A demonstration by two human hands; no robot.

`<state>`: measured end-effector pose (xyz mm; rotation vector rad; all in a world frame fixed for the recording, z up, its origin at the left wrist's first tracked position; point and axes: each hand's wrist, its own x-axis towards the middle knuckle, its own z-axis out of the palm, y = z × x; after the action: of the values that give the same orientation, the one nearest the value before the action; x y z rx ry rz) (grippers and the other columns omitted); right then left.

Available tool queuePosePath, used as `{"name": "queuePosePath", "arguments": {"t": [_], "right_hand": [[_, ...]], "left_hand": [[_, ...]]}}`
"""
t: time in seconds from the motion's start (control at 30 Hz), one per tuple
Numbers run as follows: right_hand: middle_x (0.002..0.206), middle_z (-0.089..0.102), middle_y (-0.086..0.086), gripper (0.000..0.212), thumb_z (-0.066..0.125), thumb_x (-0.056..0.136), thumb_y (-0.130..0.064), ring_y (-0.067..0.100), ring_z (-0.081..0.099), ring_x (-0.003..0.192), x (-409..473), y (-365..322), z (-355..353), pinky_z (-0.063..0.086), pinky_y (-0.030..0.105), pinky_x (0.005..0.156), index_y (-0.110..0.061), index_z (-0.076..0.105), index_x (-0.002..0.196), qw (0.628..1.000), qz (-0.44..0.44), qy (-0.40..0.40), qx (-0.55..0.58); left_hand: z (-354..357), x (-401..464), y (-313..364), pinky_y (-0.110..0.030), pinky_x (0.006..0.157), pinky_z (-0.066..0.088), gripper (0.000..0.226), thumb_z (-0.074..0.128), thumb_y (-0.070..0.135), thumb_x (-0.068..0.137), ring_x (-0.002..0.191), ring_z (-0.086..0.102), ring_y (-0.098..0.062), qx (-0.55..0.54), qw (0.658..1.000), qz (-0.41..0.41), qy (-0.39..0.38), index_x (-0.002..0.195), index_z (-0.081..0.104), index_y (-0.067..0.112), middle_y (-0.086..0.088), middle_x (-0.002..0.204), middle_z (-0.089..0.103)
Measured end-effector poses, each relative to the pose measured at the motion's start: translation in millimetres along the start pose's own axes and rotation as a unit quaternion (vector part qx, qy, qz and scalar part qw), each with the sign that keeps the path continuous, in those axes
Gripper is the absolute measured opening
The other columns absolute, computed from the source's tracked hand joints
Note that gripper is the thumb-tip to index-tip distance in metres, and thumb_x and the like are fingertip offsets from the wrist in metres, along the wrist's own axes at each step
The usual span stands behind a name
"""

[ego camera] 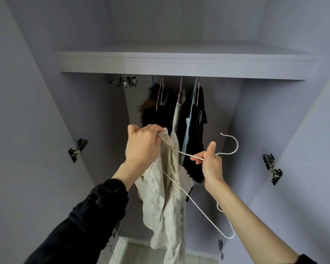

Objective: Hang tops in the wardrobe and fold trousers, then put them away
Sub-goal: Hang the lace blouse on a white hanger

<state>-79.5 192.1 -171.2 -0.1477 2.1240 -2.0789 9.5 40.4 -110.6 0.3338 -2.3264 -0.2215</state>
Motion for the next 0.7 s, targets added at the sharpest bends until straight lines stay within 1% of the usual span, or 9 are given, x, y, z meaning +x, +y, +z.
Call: {"name": "queuePosePath", "arguments": {"t": [0.1, 0.2, 0.3, 0.37, 0.4, 0.47, 0.53, 0.63, 0.7], "right_hand": [[0.06, 0.057, 0.001, 0.075, 0.019, 0.1, -0.05, 0.012, 0.052, 0.063, -2.3, -0.2, 5.6, 0.032, 0.02, 0.058, -0.009, 0.064, 0.056, 1.0, -0.011, 0.002, -0.017], [0.054, 0.059, -0.004, 0.072, 0.021, 0.1, -0.05, 0.007, 0.054, 0.055, -2.2, -2.5, 8.9, 0.038, 0.019, 0.053, -0.008, 0.064, 0.06, 0.999, -0.025, 0.003, -0.029], [0.051, 0.059, -0.006, 0.074, 0.021, 0.099, -0.05, 0.005, 0.055, 0.055, -0.6, -2.7, 4.0, 0.037, 0.023, 0.059, -0.01, 0.065, 0.056, 0.998, -0.045, 0.023, -0.032], [0.049, 0.06, -0.006, 0.075, 0.02, 0.1, -0.05, 0.003, 0.055, 0.056, 2.8, -0.4, -6.0, 0.035, 0.02, 0.058, -0.013, 0.064, 0.051, 0.997, -0.059, 0.038, -0.027], [0.051, 0.06, -0.006, 0.076, 0.02, 0.1, -0.05, 0.004, 0.055, 0.058, 4.4, 0.8, -10.7, 0.035, 0.02, 0.058, -0.013, 0.063, 0.049, 0.997, -0.062, 0.043, -0.023], [0.048, 0.06, -0.007, 0.076, 0.02, 0.1, -0.049, 0.004, 0.056, 0.059, 6.5, 1.9, -15.8, 0.034, 0.02, 0.061, -0.014, 0.063, 0.048, 0.997, -0.067, 0.043, -0.018], [0.044, 0.058, -0.009, 0.076, 0.02, 0.1, -0.048, -0.003, 0.055, 0.054, 7.3, 0.1, -13.9, 0.034, 0.02, 0.063, -0.014, 0.062, 0.046, 0.996, -0.078, 0.031, -0.015], [0.045, 0.056, -0.005, 0.077, 0.021, 0.1, -0.049, -0.005, 0.052, 0.05, 10.3, -4.4, -11.3, 0.035, 0.02, 0.065, -0.016, 0.063, 0.044, 0.995, -0.096, 0.016, -0.009], [0.045, 0.054, -0.005, 0.078, 0.02, 0.099, -0.051, -0.005, 0.051, 0.049, 11.8, -8.0, -11.4, 0.034, 0.019, 0.066, -0.016, 0.063, 0.043, 0.995, -0.102, 0.009, -0.014]], "left_hand": [[4.1, 1.0, 15.2, -0.025, 0.074, 0.016, 0.022, 0.056, 0.0, 0.08, 0.066, 0.061, -0.017, -0.039, 0.998, 0.05, -0.023, 0.089, 0.07, 0.014, 0.002, 0.085, 0.072], [14.7, -7.7, 29.6, -0.026, 0.071, 0.015, 0.02, 0.059, 0.002, 0.076, 0.067, 0.063, -0.013, -0.064, 0.992, 0.102, -0.042, 0.086, 0.072, 0.014, 0.004, 0.083, 0.073], [21.1, -10.3, 24.3, -0.027, 0.074, 0.011, 0.017, 0.054, 0.026, 0.091, 0.086, 0.058, -0.01, -0.018, 0.987, 0.089, -0.129, 0.096, 0.07, 0.026, 0.012, 0.089, 0.07], [21.2, -12.9, 11.1, -0.028, 0.075, 0.01, 0.025, 0.047, 0.043, 0.094, 0.096, 0.051, -0.008, 0.02, 0.981, 0.101, -0.163, 0.092, 0.069, 0.032, 0.016, 0.094, 0.066], [17.7, -14.1, 6.4, -0.03, 0.077, 0.012, 0.025, 0.049, 0.044, 0.093, 0.099, 0.051, -0.01, 0.015, 0.981, 0.107, -0.159, 0.091, 0.07, 0.03, 0.015, 0.098, 0.065], [12.3, -16.6, 1.6, -0.037, 0.082, 0.024, 0.017, 0.063, 0.031, 0.089, 0.098, 0.057, -0.018, 0.013, 0.987, 0.124, -0.1, 0.101, 0.071, 0.023, 0.007, 0.107, 0.065], [12.7, -14.6, -0.2, -0.042, 0.079, 0.033, 0.027, 0.068, 0.019, 0.085, 0.097, 0.062, -0.022, 0.041, 0.985, 0.146, -0.08, 0.112, 0.068, 0.017, 0.0, 0.11, 0.066], [15.3, -9.9, 1.5, -0.034, 0.084, 0.019, 0.036, 0.057, 0.006, 0.088, 0.102, 0.058, -0.018, 0.039, 0.976, 0.163, -0.14, 0.121, 0.063, 0.02, 0.004, 0.113, 0.065], [17.0, -8.2, 3.2, -0.029, 0.079, 0.012, 0.043, 0.051, -0.002, 0.084, 0.091, 0.056, -0.018, 0.035, 0.973, 0.168, -0.153, 0.117, 0.066, 0.023, 0.005, 0.099, 0.068]]}}
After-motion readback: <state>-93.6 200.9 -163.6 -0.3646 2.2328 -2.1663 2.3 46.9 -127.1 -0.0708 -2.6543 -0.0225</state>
